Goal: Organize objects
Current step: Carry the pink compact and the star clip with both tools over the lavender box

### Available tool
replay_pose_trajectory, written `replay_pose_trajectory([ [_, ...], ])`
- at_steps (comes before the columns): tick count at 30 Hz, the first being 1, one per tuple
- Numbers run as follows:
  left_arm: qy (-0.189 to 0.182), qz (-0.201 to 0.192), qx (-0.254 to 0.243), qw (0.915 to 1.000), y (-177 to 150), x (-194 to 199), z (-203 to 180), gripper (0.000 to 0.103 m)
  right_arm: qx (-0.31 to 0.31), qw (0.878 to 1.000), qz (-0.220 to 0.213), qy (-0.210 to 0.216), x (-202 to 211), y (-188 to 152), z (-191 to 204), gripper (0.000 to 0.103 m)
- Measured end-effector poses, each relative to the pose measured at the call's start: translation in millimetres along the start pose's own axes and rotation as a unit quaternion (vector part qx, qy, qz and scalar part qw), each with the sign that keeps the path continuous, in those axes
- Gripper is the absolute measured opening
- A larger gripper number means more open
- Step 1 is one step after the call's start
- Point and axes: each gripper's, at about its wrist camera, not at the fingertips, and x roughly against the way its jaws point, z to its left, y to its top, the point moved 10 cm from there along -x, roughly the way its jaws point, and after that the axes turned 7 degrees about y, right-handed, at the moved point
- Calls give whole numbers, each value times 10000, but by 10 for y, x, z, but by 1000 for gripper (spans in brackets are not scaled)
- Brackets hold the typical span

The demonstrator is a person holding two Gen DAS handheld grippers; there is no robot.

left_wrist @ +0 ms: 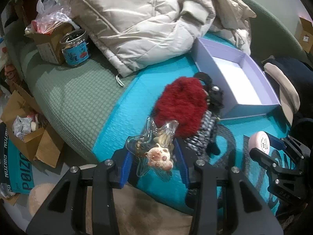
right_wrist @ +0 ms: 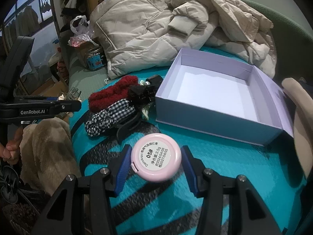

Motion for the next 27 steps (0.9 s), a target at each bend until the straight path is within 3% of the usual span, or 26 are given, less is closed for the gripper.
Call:
replay_pose_trajectory([
  [15,-217,-106,-386,9990,-84,286,-522,39,-160,9995,-202,-201,328,-171,-156,51],
  [27,-298,-84,-728,9969,171,183,-850,39,-149,9994,-158,-278,218,-41,-315,51],
])
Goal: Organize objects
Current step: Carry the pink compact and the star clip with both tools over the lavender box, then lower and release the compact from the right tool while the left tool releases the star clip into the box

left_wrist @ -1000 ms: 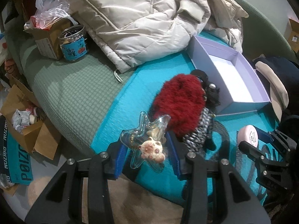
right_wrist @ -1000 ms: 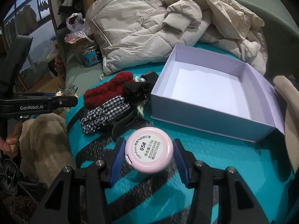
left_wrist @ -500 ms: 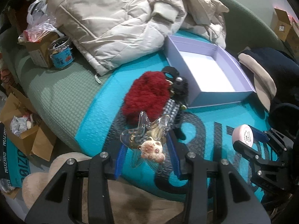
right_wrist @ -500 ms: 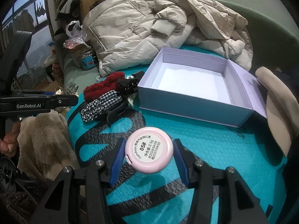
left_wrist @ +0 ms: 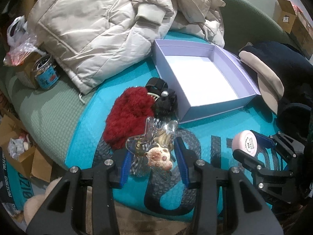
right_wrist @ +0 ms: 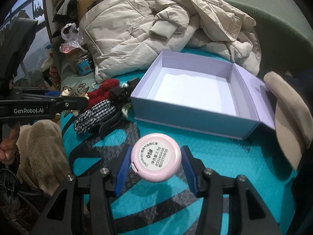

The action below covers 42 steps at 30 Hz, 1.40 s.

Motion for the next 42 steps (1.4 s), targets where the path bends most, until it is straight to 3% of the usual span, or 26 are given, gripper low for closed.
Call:
replay_pose_trajectory([
  [25,-187,1,-722,9972,808,-310,-688,39,97,9995,-292,6,-196,802,-525,51],
  [42,-332,41,-1258,9915,1303,-893,-975,40,-10,9995,-31,-304,-661,1126,-1000,51],
])
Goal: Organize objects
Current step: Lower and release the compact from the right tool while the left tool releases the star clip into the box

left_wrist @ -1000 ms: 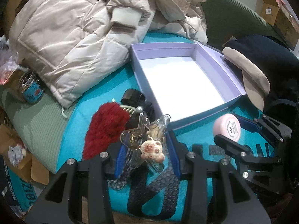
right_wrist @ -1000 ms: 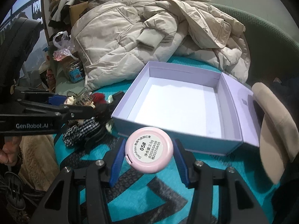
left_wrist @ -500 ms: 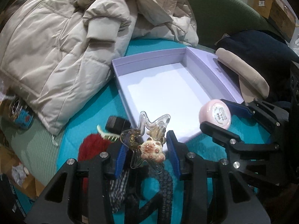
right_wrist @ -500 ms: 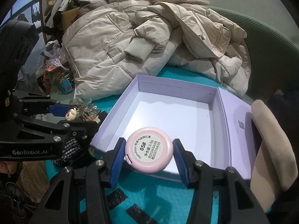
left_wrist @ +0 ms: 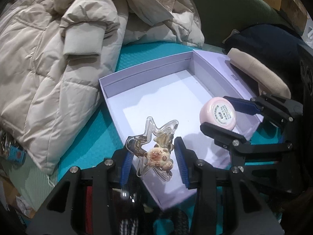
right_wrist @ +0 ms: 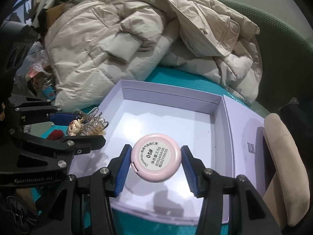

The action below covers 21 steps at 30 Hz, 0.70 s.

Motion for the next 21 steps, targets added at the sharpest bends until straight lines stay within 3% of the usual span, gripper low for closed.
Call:
replay_pose_trajectory([
  [21,-37,276,41,9996,466,-767,120,39,-224,9986,233,-424,-489,242,-558,51],
])
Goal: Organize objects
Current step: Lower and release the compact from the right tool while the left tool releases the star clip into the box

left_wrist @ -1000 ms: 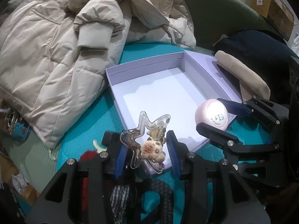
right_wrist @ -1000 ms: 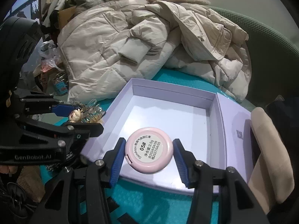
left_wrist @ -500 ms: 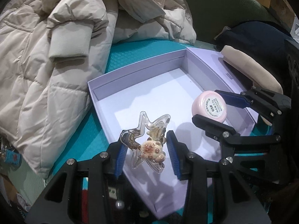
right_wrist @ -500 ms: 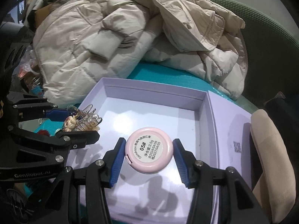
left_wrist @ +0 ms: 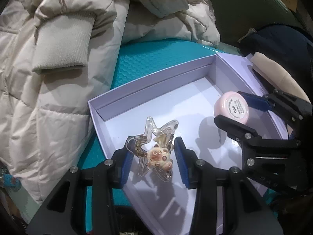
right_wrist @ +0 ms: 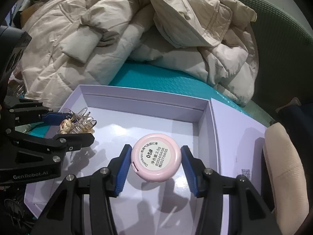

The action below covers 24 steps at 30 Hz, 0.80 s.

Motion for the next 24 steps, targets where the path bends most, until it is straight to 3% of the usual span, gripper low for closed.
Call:
replay_pose_trajectory([
  [16,200,114,-111,9997,32,-144,-22,40,-19,9994,305,-156,-116,-78,-45,52],
  [18,270,154,-118,9994,28,-138,-21,51,-48,9993,337,-131,-112,-92,-42,52],
  [24,278,72,-69,9996,41,-39,-30,53,-45,9995,260,-196,2,-81,-48,58],
])
